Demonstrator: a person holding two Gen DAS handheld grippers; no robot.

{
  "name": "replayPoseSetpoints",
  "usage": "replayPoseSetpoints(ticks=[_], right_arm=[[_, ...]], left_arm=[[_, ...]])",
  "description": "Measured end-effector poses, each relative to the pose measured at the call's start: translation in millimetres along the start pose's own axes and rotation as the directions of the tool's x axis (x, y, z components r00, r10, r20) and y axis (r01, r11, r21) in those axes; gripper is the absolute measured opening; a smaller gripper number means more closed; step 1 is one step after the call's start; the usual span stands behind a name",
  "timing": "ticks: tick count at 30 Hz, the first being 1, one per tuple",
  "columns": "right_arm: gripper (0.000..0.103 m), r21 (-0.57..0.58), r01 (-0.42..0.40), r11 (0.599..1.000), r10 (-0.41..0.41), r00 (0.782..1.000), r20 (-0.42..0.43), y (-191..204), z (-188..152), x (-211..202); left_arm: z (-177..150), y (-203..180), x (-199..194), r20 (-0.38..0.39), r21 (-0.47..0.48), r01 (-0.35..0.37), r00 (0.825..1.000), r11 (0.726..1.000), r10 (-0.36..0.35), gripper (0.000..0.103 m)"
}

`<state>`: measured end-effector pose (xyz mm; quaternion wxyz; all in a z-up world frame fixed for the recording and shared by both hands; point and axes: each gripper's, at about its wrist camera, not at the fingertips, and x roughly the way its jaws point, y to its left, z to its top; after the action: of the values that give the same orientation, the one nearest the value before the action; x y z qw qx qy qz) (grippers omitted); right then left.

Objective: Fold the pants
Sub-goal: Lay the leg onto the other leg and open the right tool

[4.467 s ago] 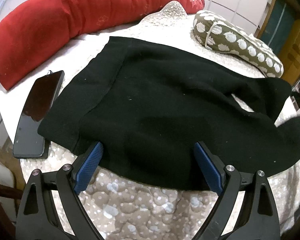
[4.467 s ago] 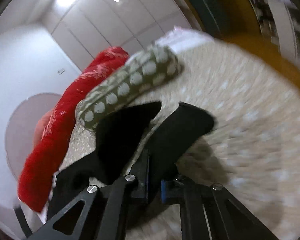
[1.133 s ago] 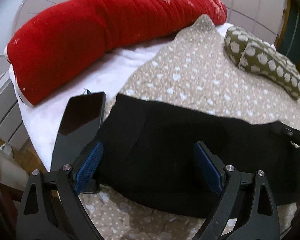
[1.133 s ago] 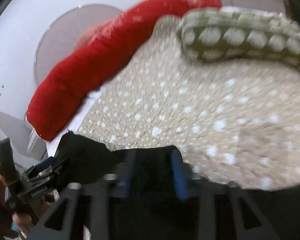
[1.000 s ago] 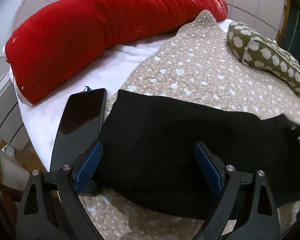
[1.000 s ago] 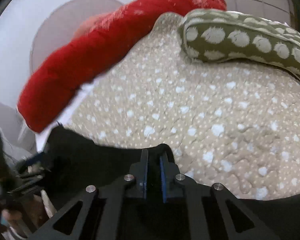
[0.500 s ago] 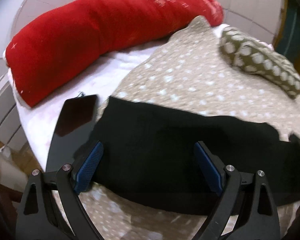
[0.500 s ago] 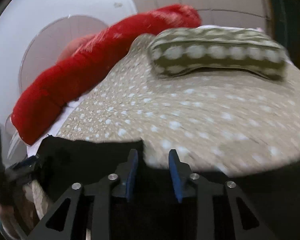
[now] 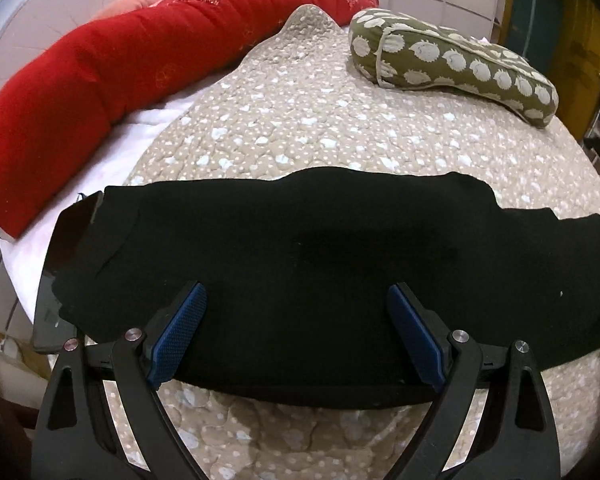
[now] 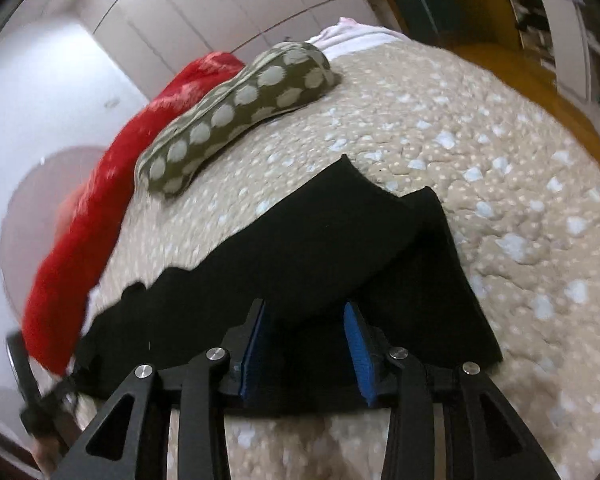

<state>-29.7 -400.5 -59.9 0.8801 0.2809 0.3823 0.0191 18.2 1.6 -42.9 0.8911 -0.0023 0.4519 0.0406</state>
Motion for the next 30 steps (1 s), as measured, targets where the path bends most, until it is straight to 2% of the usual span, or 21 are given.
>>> replayPoseSetpoints(ticks=[2, 3, 4, 5, 6, 10, 13, 15, 17, 18, 20, 23, 26, 28, 30], right_arm=[[0.038, 0.021, -0.027, 0.999, 0.026, 0.999, 0.028, -1.0, 8.7, 9.7], [0.030, 0.026, -0.043, 0.999, 0.042, 0.998, 0.046, 1.0, 10.6, 11.4], [0.008, 0.026, -0.040, 0.999, 0.038, 0.998, 0.049, 1.6, 15.0, 13.1], [0.005, 0.018, -0.026, 0.999, 0.026, 0.998, 0.049, 3.4, 16.5, 11.4], [0.005, -0.013, -0.025, 1.000, 0.025, 0.998, 0.060, 8.8, 17.1, 4.1], [0.005, -0.198, 0.082, 0.977, -0.061, 0.992, 0.109, 33.8, 2.3, -37.6], [0.005, -0.224, 0.122, 0.967, -0.102, 0.990, 0.099, 30.1, -11.1, -49.4], [0.006, -0.209, 0.143, 0.967, -0.129, 0.988, 0.081, 17.6, -15.3, -39.1], [0.011, -0.156, 0.163, 0.974, -0.163, 0.987, 0.012, 0.1, -14.3, -18.0], [0.013, -0.121, 0.136, 0.983, -0.136, 0.991, 0.007, -6.6, -14.2, -17.5], [0.019, -0.081, 0.128, 0.988, -0.126, 0.991, 0.039, -11.7, -11.7, -27.9], [0.022, -0.045, 0.224, 0.973, -0.219, 0.971, 0.100, -18.7, -6.7, -54.0], [0.022, -0.038, 0.178, 0.983, -0.172, 0.975, 0.141, -10.3, 2.1, -74.9], [0.022, -0.104, 0.144, 0.984, -0.128, 0.981, 0.146, 11.3, 4.0, -77.1], [0.022, -0.184, 0.073, 0.980, -0.052, 0.992, 0.118, 38.7, 2.1, -66.8]], left_arm=[[0.3, 2.8, -0.8, -0.007, -0.013, 0.011, 1.000, 1.000, -0.011, 0.092], [0.3, 3.5, -1.0, -0.011, -0.016, 0.015, 1.000, 1.000, -0.015, 0.092], [0.2, 4.0, -2.1, -0.014, -0.016, 0.016, 1.000, 1.000, -0.016, 0.092], [0.5, 4.2, -3.5, -0.014, -0.015, 0.017, 1.000, 1.000, -0.017, 0.092], [0.9, 4.4, -6.4, -0.011, -0.012, 0.019, 1.000, 1.000, -0.019, 0.092], [1.3, 4.9, -13.1, 0.011, -0.016, 0.032, 0.999, 0.999, -0.032, 0.092], [-1.2, 1.1, -6.7, -0.009, -0.011, 0.036, 0.999, 0.999, -0.036, 0.092], [-3.8, -2.3, -5.1, -0.004, -0.002, 0.025, 1.000, 1.000, -0.025, 0.092], [-4.9, -4.6, -6.3, 0.001, 0.010, 0.017, 1.000, 1.000, -0.017, 0.092], [-5.1, -4.4, -7.9, 0.000, 0.014, 0.021, 1.000, 1.000, -0.021, 0.092], [-4.9, -1.9, -13.2, 0.010, 0.016, 0.027, 1.000, 1.000, -0.027, 0.092], [-2.7, 2.2, -18.8, 0.022, 0.001, 0.028, 0.999, 1.000, -0.028, 0.092], [-1.3, 1.3, -22.5, 0.032, -0.004, 0.037, 0.999, 0.999, -0.037, 0.092], [-1.3, -2.1, -22.4, 0.034, 0.004, 0.032, 0.999, 0.999, -0.032, 0.092], [-1.9, -5.3, -21.8, 0.033, 0.009, 0.033, 0.999, 0.999, -0.034, 0.092]])
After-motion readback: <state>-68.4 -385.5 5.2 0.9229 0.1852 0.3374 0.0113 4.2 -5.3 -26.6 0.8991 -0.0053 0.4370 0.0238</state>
